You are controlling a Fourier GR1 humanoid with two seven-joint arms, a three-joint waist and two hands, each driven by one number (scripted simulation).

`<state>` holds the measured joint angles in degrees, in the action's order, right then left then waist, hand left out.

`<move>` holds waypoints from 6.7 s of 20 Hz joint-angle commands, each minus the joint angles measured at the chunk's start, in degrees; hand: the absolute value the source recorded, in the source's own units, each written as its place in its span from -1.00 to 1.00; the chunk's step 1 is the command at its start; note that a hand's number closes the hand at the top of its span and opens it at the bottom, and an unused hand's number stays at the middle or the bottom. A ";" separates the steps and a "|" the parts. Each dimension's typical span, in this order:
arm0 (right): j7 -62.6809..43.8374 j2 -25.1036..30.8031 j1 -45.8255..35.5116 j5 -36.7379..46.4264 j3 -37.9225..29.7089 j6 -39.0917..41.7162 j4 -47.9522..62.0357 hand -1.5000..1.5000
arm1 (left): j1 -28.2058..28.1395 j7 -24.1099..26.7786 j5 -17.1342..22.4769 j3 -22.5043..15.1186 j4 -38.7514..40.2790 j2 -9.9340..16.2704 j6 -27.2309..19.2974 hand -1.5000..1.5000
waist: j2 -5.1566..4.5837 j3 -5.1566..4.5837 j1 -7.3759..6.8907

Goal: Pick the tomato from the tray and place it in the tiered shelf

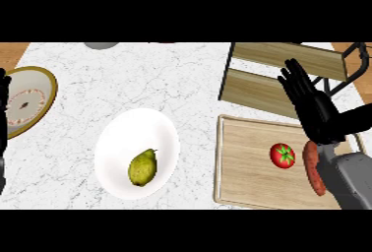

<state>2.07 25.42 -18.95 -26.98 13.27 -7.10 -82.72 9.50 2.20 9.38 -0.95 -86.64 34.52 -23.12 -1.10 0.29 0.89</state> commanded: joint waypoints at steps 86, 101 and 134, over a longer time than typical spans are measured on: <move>-15.25 1.75 7.30 92.03 4.48 14.40 7.28 1.00 | -12.58 -7.35 -1.33 9.04 3.35 -14.94 26.46 0.00 | 1.08 -0.27 -1.28; -33.47 -18.30 4.90 90.28 6.52 22.45 -17.96 1.00 | -13.04 -7.75 -3.52 10.05 2.90 -15.97 25.96 0.00 | 1.27 -0.30 -0.92; -63.44 -13.18 -37.01 69.95 -23.72 50.26 -37.72 1.00 | -8.82 -9.37 -4.34 11.42 5.34 -16.60 27.83 0.00 | 1.37 -0.39 -0.66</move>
<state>-53.93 9.32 -48.56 44.32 -7.81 37.17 -125.37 -1.26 -5.98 4.80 10.12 -82.02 17.38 4.31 0.29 -0.08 0.11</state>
